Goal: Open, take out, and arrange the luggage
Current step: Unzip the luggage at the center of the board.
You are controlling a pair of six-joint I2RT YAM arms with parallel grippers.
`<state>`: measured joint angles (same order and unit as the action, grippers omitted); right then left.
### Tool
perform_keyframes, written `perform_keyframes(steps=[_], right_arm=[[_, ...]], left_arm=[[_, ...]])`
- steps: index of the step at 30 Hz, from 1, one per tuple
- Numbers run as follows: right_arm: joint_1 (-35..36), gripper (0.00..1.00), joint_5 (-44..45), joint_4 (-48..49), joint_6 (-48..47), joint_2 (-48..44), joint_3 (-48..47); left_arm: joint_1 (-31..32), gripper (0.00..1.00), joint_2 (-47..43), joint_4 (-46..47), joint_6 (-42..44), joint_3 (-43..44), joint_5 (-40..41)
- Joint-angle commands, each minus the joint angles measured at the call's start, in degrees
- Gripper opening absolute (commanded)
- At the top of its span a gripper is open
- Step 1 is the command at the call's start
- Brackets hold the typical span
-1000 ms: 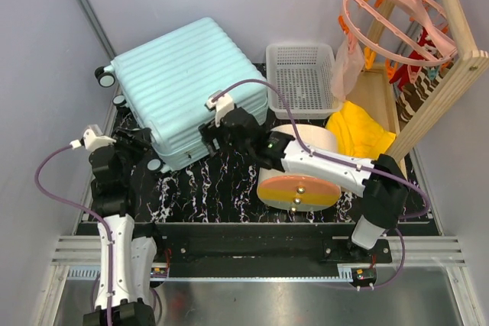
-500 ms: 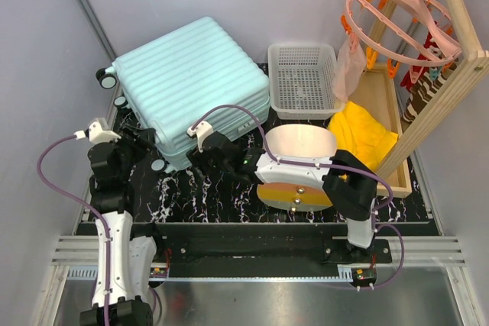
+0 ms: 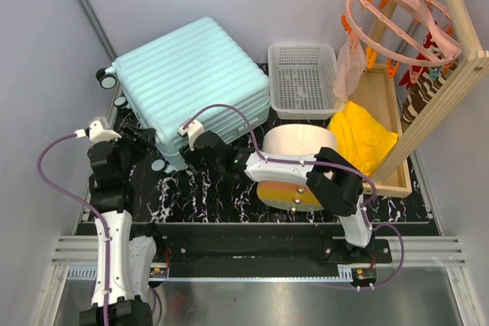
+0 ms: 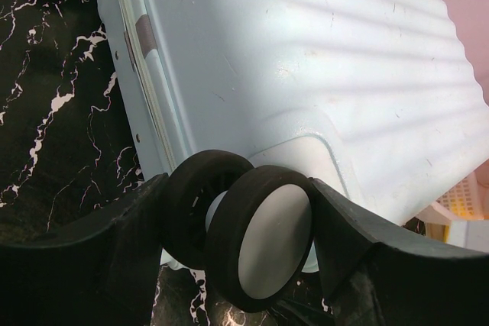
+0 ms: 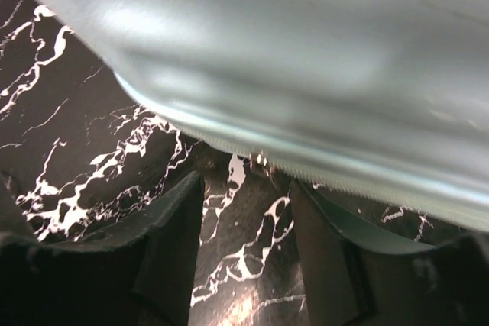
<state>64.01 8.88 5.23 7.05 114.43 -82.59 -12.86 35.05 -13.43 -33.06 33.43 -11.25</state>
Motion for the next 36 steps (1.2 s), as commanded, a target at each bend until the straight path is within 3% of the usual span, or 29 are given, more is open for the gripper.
perform_keyframes(steps=[1,7,11,18,27,36], right_arm=[[-0.11,0.53,1.31,1.8,-1.51,2.63,-5.12],[-0.9,0.45,2.54,1.62,-1.42,4.31,-7.06],[-1.25,0.24,3.6,1.27,-2.47,5.1,-8.11],[-1.43,0.0,0.17,3.82,-5.64,4.05,-6.1],[2.16,0.0,-2.2,8.47,-5.99,0.62,-2.14],[6.48,0.0,-6.59,9.0,-5.29,4.66,-8.9]], left_arm=[[1.79,0.0,1.34,-5.55,7.57,1.81,-5.98],[1.52,0.0,1.86,-5.73,7.57,1.81,-7.03],[1.61,0.0,1.87,-5.55,7.57,1.73,-7.47],[1.52,0.0,2.66,-5.38,7.57,1.99,-7.74],[1.52,0.0,3.27,-5.03,7.31,1.73,-9.14],[1.52,0.0,3.71,-4.94,7.31,1.73,-9.85]])
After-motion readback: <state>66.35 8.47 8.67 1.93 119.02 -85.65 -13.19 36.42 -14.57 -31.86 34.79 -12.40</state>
